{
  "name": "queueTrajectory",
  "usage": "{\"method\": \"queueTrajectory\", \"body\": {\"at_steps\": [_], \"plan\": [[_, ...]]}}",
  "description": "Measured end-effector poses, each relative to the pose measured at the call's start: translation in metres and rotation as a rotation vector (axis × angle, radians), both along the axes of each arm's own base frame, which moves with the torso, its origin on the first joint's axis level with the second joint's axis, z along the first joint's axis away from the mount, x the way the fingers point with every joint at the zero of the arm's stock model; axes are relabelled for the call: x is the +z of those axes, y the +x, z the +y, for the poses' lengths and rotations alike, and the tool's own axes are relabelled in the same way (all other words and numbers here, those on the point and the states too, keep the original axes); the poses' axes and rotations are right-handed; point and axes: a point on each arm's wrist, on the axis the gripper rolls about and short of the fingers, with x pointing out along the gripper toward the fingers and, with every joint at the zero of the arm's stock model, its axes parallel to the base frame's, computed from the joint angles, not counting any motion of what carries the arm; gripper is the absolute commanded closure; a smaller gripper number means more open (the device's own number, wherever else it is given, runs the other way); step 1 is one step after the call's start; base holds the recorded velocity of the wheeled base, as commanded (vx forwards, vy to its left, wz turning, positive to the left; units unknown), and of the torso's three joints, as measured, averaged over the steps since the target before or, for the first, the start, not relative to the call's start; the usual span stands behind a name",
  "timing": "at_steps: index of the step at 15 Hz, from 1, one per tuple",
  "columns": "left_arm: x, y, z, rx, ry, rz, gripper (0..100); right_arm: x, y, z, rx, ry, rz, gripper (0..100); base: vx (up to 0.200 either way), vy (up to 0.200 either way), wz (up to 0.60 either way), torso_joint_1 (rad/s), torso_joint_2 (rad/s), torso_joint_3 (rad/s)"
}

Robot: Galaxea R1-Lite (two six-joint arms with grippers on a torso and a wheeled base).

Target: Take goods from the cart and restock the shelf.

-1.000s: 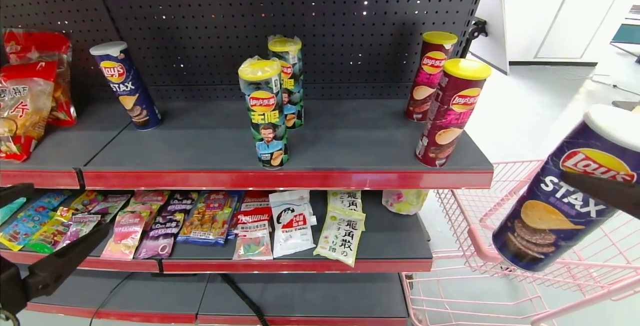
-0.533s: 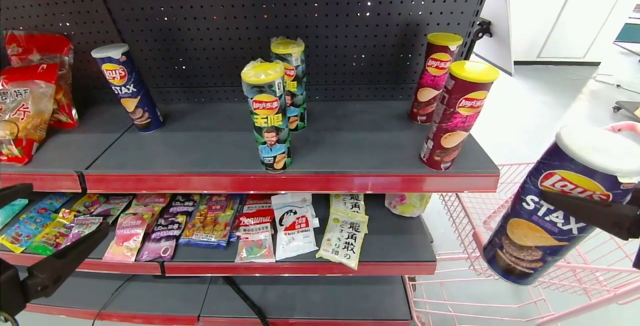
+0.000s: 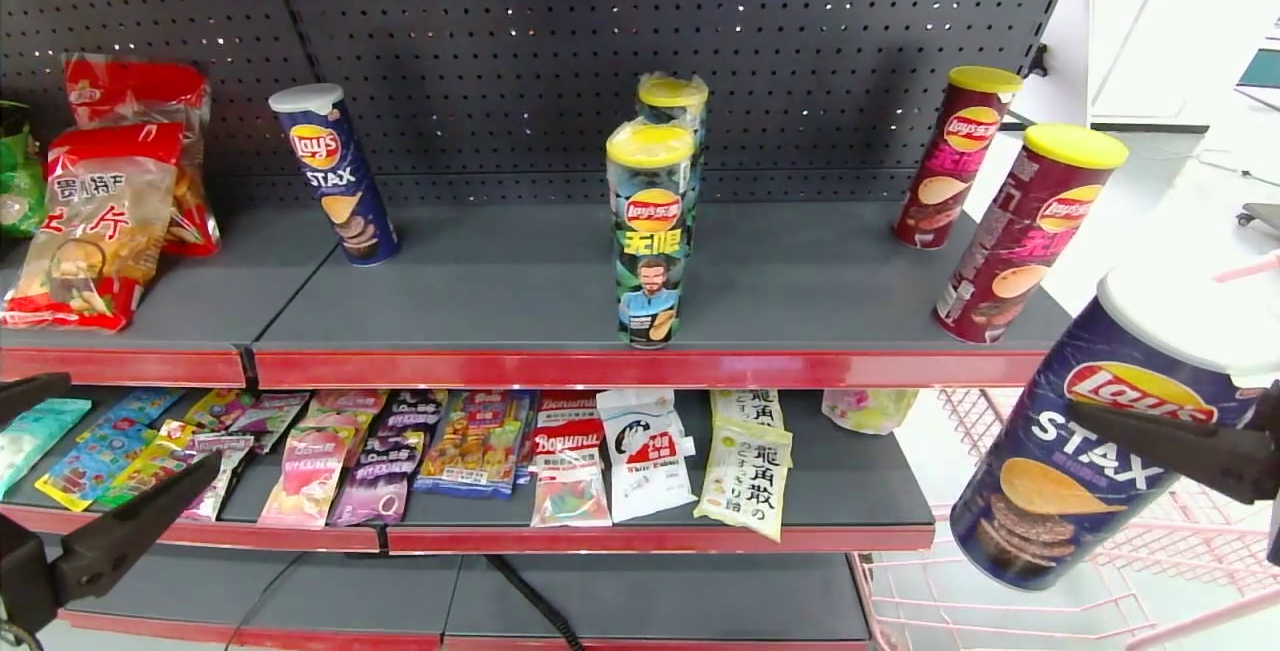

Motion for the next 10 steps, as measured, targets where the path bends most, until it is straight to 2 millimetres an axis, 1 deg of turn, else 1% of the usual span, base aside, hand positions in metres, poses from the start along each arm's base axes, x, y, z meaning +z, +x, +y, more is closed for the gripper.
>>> {"method": "queueTrajectory", "body": {"at_steps": [2, 7, 10], "plan": [[0.000, 0.000, 0.000, -0.001, -0.001, -0.001, 0, 0.000, -0.002, 0.002, 0.038, 0.010, 0.000, 100, 0.000, 0.200, 0.00, 0.002, 0.00, 0.000], [0.000, 0.000, 0.000, 0.001, 0.000, -0.001, 0, 0.003, -0.007, 0.002, 0.046, 0.013, -0.019, 100, 0.000, 0.200, 0.00, 0.000, 0.00, 0.000], [0.001, 0.000, 0.000, 0.001, -0.001, -0.007, 0, 0.000, -0.013, 0.002, 0.062, 0.016, -0.020, 100, 0.000, 0.200, 0.00, -0.001, 0.00, 0.001]]}}
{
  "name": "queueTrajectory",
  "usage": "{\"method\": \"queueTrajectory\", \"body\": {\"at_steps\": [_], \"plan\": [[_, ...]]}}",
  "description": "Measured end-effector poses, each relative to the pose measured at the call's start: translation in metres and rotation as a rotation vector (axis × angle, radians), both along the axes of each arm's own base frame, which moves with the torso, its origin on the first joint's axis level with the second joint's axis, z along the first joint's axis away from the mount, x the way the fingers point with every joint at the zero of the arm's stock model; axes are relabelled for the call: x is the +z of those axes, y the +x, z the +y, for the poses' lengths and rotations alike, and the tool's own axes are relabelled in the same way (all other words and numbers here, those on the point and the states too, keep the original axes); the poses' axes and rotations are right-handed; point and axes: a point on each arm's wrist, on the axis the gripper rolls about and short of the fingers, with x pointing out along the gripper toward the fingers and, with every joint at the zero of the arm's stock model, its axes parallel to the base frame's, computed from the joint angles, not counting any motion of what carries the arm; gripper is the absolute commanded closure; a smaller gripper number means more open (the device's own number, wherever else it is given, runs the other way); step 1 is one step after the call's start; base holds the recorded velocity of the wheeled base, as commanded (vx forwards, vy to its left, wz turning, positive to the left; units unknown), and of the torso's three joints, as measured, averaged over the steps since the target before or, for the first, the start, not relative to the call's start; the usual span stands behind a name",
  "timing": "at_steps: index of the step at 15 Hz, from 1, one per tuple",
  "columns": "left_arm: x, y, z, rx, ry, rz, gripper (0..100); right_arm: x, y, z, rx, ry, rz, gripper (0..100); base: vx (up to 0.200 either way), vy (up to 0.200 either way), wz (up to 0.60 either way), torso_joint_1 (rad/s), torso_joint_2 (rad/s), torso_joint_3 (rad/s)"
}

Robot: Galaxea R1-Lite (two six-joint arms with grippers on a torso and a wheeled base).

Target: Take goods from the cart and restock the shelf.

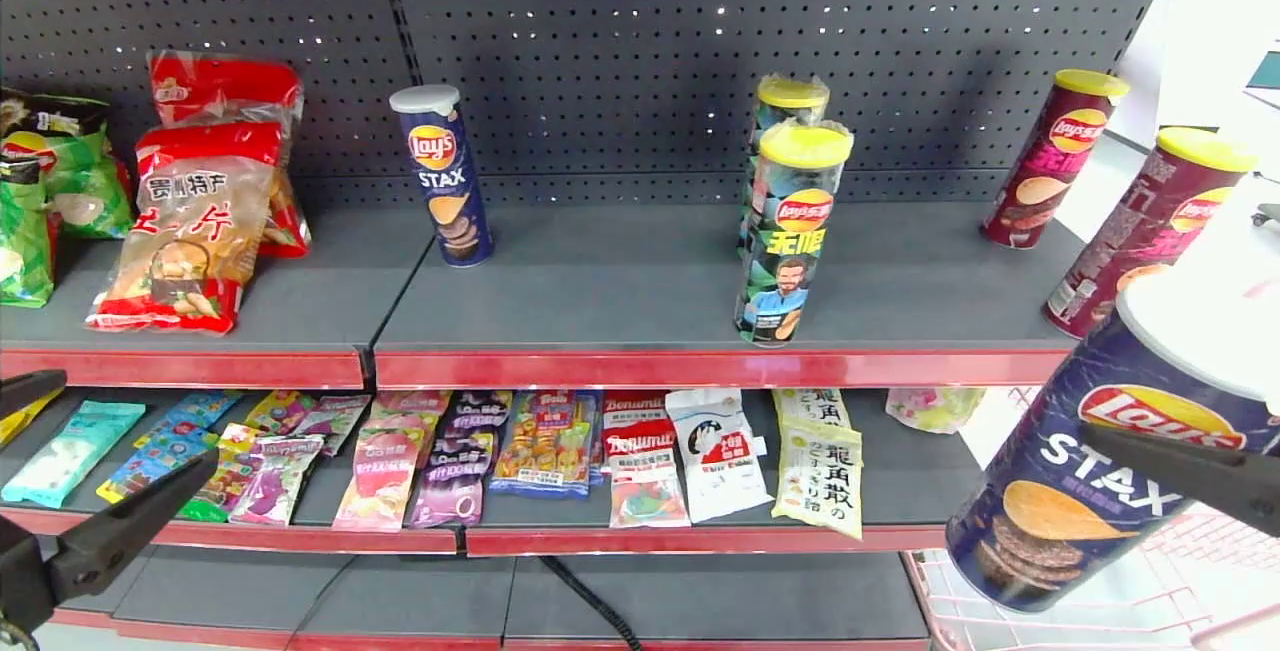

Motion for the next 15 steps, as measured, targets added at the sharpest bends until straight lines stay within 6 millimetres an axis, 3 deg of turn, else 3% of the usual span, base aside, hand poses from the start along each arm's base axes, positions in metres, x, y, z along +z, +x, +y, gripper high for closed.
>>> {"method": "queueTrajectory", "body": {"at_steps": [15], "plan": [[-0.0002, -0.0013, 0.0002, 0.001, 0.000, -0.002, 0, 0.0009, -0.0043, 0.0028, 0.033, 0.004, -0.010, 100, 0.000, 0.200, 0.00, 0.002, 0.00, 0.001]]}}
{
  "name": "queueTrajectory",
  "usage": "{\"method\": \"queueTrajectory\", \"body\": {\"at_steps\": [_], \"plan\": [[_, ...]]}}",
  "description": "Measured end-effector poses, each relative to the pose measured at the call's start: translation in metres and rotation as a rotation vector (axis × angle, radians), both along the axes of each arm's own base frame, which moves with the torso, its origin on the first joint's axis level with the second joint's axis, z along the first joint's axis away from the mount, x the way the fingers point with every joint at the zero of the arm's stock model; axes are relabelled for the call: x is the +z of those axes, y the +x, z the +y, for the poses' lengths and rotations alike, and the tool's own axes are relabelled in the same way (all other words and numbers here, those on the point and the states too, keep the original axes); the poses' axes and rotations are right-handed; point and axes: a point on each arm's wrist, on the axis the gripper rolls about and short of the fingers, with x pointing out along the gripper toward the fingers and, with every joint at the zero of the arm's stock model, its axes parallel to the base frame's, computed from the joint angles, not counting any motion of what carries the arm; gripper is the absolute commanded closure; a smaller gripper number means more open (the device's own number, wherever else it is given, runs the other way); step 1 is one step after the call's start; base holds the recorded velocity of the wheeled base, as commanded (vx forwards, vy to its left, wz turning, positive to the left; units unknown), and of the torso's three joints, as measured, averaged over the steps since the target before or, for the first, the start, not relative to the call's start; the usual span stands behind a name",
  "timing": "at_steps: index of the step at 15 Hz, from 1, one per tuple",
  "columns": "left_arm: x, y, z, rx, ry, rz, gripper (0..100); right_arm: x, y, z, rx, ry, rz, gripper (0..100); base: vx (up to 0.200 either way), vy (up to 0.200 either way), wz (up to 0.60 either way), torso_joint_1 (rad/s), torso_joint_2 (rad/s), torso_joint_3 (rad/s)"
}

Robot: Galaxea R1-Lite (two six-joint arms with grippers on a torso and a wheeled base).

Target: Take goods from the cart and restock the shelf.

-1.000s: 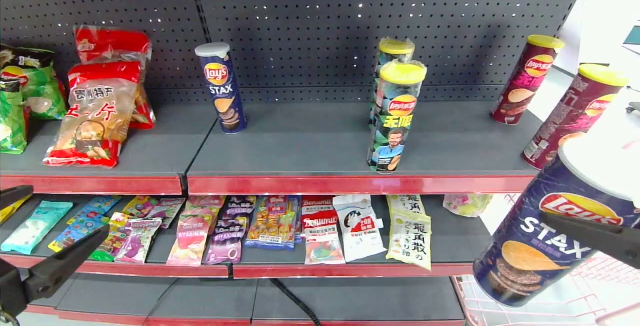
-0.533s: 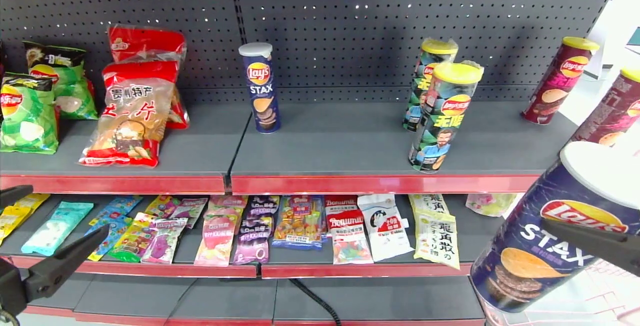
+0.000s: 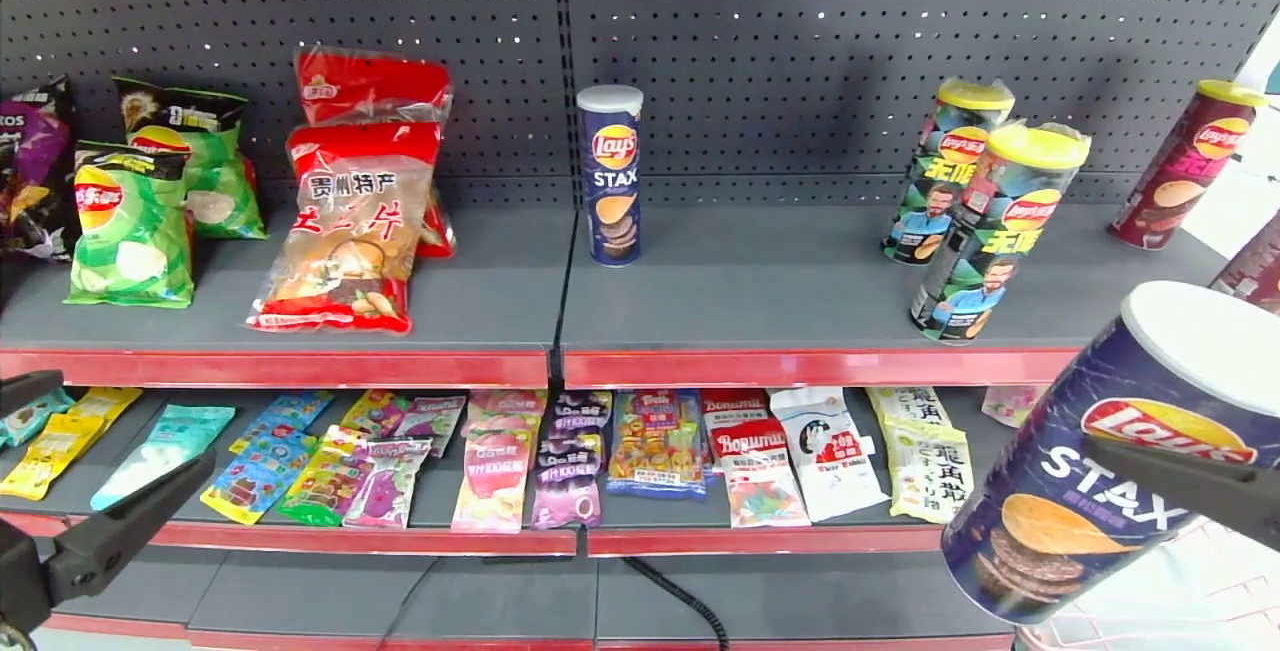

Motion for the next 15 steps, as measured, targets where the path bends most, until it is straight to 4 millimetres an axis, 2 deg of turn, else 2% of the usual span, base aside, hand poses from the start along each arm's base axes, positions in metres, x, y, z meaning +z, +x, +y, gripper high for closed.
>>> {"method": "queueTrajectory", "body": {"at_steps": [1, 9, 12, 15], "plan": [[0.0000, 0.0000, 0.0000, 0.000, 0.000, 0.000, 0, 0.0003, -0.0002, -0.0002, -0.001, 0.001, -0.002, 100, 0.000, 0.200, 0.00, -0.002, 0.00, 0.007], [-0.0008, -0.0001, 0.0000, -0.001, 0.002, 0.002, 0, -0.0007, -0.0004, -0.0002, -0.001, 0.000, 0.001, 100, 0.000, 0.000, 0.00, 0.000, 0.00, 0.000], [-0.0008, -0.0003, 0.0000, -0.002, 0.001, 0.002, 0, -0.0008, 0.0001, -0.0001, -0.001, -0.001, 0.002, 100, 0.000, 0.200, 0.00, -0.002, 0.00, 0.001], [-0.0012, 0.0000, 0.0000, -0.001, 0.002, 0.005, 0, -0.0014, 0.0008, 0.0001, -0.001, -0.002, 0.006, 100, 0.000, 0.000, 0.00, 0.000, 0.00, 0.000]]}}
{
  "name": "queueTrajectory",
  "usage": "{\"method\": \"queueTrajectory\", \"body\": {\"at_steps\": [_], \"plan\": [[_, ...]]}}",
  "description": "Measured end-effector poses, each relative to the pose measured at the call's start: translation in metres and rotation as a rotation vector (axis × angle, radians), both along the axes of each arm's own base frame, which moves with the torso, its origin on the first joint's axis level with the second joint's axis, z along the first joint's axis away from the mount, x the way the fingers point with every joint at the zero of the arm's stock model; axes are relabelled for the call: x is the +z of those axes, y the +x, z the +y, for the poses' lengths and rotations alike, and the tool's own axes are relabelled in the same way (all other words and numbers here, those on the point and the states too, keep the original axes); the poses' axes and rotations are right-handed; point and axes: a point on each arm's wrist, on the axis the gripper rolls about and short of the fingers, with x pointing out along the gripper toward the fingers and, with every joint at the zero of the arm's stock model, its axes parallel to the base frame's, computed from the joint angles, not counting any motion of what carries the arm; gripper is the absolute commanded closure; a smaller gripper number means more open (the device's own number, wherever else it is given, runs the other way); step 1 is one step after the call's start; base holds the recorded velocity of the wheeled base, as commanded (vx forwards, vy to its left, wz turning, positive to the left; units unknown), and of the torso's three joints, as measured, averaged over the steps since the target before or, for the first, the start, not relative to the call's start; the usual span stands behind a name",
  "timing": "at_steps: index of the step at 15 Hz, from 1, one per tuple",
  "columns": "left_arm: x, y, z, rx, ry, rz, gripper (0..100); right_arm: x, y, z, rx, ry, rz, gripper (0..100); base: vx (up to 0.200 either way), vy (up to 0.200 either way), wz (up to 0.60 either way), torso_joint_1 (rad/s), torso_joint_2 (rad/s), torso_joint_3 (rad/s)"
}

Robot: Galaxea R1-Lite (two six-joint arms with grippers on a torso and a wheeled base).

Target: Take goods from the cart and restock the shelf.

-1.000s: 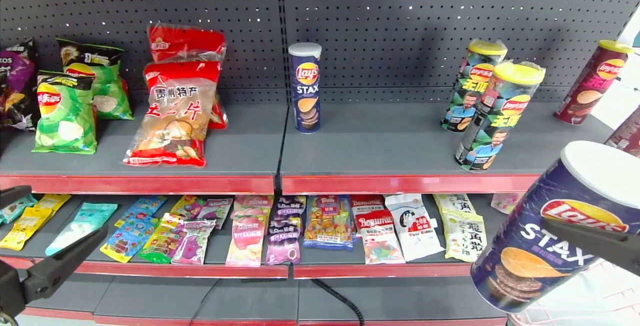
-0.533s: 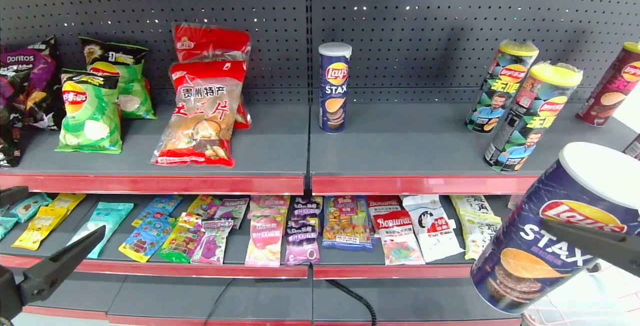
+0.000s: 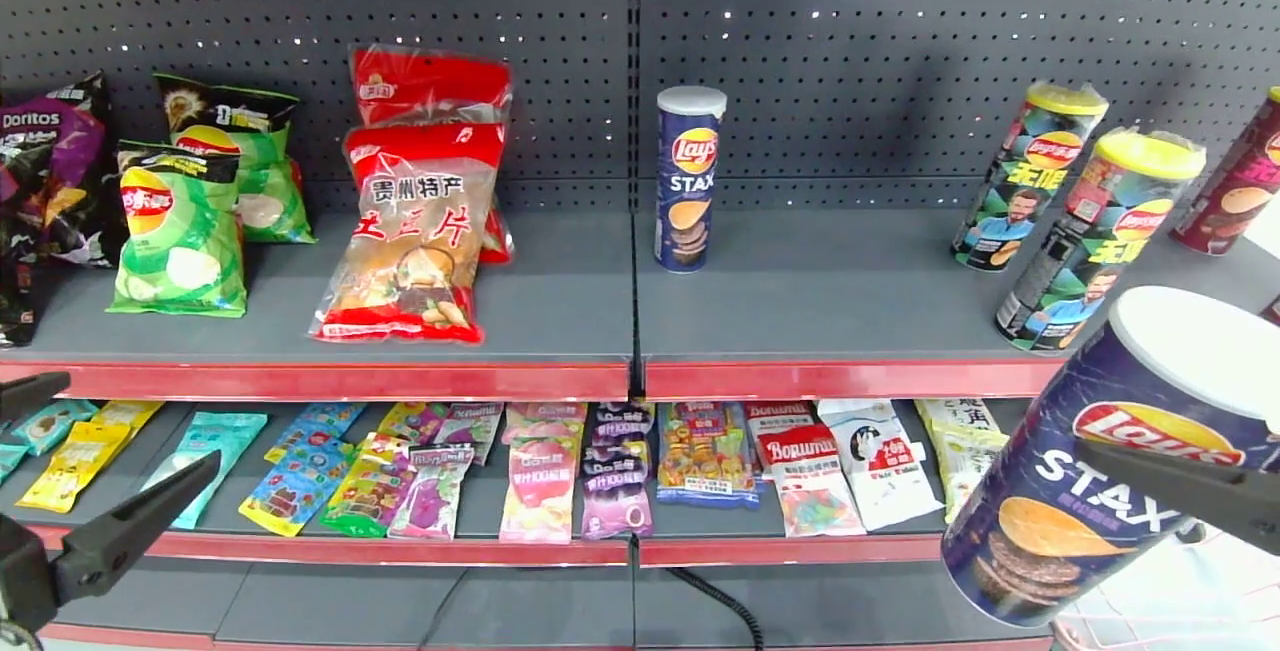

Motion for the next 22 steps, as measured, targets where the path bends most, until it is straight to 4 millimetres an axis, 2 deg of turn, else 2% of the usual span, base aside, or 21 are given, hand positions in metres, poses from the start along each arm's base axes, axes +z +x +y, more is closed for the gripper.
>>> {"method": "queueTrajectory", "body": {"at_steps": [6, 13, 21, 22], "plan": [[0.0007, -0.0001, 0.0000, 0.001, -0.001, -0.003, 0, 0.0000, 0.0004, 0.0001, 0.001, 0.000, 0.002, 100, 0.000, 0.000, 0.00, 0.000, 0.00, 0.000], [0.0018, 0.0001, 0.0003, 0.012, 0.000, -0.008, 0, -0.0003, 0.0009, 0.0002, -0.001, -0.001, 0.004, 100, 0.200, 0.000, 0.00, 0.006, 0.00, 0.004], [0.0008, 0.0008, 0.0000, 0.006, 0.013, -0.004, 0, -0.0009, 0.0027, 0.0008, 0.000, -0.002, 0.011, 100, 0.000, 0.000, 0.00, 0.000, 0.00, 0.000], [0.0007, 0.0011, 0.0000, 0.006, 0.016, -0.003, 0, -0.0010, 0.0029, 0.0007, -0.001, -0.002, 0.012, 100, 0.200, 0.000, 0.00, -0.002, 0.01, 0.007]]}}
